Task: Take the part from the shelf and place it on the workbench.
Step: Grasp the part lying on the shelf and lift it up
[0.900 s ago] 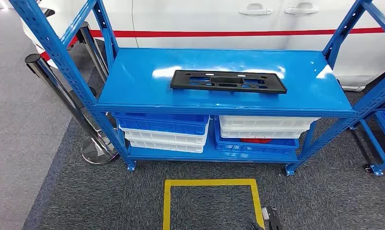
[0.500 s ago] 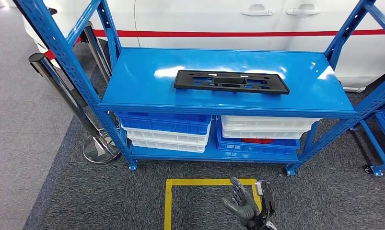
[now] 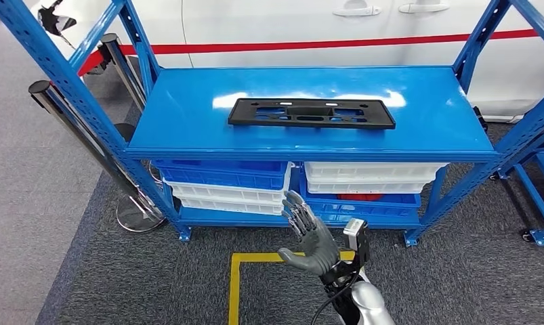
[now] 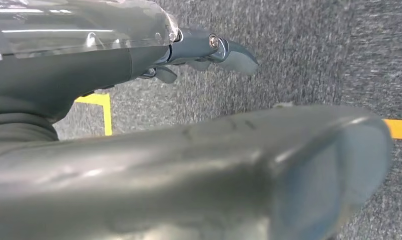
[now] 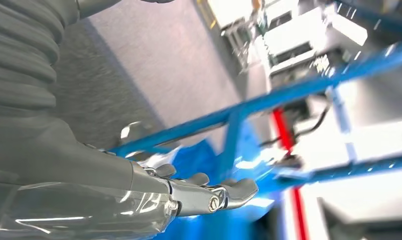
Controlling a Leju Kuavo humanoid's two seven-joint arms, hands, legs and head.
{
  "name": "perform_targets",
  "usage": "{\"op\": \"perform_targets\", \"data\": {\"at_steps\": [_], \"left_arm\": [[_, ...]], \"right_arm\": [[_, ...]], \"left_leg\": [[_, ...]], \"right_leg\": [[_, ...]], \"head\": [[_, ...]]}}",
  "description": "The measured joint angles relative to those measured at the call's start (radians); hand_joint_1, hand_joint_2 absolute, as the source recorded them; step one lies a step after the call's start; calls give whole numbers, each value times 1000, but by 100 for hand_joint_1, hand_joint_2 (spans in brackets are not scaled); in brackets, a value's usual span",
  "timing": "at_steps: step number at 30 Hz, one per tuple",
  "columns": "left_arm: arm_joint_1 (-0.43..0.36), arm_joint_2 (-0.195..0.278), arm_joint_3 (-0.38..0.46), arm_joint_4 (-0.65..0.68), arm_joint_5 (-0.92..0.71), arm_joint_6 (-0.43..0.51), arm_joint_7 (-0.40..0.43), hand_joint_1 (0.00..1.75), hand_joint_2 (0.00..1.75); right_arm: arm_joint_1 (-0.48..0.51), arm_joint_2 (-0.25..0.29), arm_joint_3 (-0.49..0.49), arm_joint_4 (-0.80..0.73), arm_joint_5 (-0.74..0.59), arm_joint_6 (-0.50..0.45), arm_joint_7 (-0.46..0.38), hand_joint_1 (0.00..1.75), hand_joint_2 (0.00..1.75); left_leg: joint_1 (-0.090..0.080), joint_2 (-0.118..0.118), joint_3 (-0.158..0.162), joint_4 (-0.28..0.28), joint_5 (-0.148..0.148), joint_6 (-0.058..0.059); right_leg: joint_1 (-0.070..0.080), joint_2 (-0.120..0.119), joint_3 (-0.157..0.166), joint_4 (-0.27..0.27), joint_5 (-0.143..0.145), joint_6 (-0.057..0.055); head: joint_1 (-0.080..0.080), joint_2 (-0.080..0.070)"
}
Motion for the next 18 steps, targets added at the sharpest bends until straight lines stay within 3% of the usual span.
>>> {"op": "perform_targets", "data": {"at_steps": [1, 3, 5, 8, 10, 11, 13, 15, 16, 18], "left_arm": [[-1, -2, 13, 2, -12, 1, -1, 0, 0], [-6, -6, 39, 6, -36, 3, -3, 0, 0], [-16, -9, 70, 12, -60, 5, -4, 0, 0], [-27, -18, 114, 21, -94, 11, -5, 0, 0], [-28, -22, 141, 27, -116, 14, -5, 0, 0], [-31, -25, 153, 30, -126, 15, -5, 0, 0], [-37, -28, 176, 34, -146, 17, -5, 0, 0], [-42, -31, 196, 38, -162, 17, -5, 0, 0], [-43, -33, 205, 40, -171, 17, -6, 0, 0], [-45, -37, 222, 44, -187, 17, -7, 0, 0]], "right_arm": [[-3, 1, 19, -22, 0, -4, -11, 0, 175], [-14, 3, 59, -70, 1, -15, -33, 0, 175], [-28, 6, 107, -120, 4, -28, -57, 0, 175], [-39, 8, 177, -195, 14, -56, -89, 0, 175], [-45, 8, 216, -249, 23, -83, -109, 0, 175], [-50, 7, 234, -275, 28, -98, -119, 0, 175], [-56, 6, 271, -322, 40, -134, -136, 0, 175], [-57, 5, 304, -361, 54, -173, -150, 0, 175], [-58, 4, 319, -381, 60, -195, -156, 0, 175], [-65, 2, 350, -427, 73, -246, -170, 0, 175]], "left_leg": [[0, 0, 2, -11, 20, 3], [-3, 0, 50, -128, 94, 14], [-10, 1, 94, -238, 138, 26], [-15, -1, 104, -271, 144, 36], [-11, 1, 108, -283, 153, 46], [-8, 1, 110, -289, 157, 51], [-9, 3, 110, -291, 160, 56], [-11, 2, 109, -291, 160, 58], [-11, 2, 109, -290, 160, 58], [-11, 1, 110, -286, 157, 56]], "right_leg": [[2, 0, 1, 0, 0, -1], [4, 1, 4, 0, -1, -1], [7, 2, 3, 1, 0, 4], [7, 0, -1, -3, 4, 20], [6, 1, -5, 13, -10, 30], [6, 1, -20, 45, -32, 34], [5, 2, -74, 162, -94, 38], [4, 2, -120, 256, -122, 40], [4, 2, -121, 255, -110, 39], [4, 2, -71, 151, -44, 34]], "head": [[0, 0], [0, 0], [0, 0], [0, 0], [1, 0], [2, 0], [2, 0], [2, 0], [2, 0], [2, 0]]}}
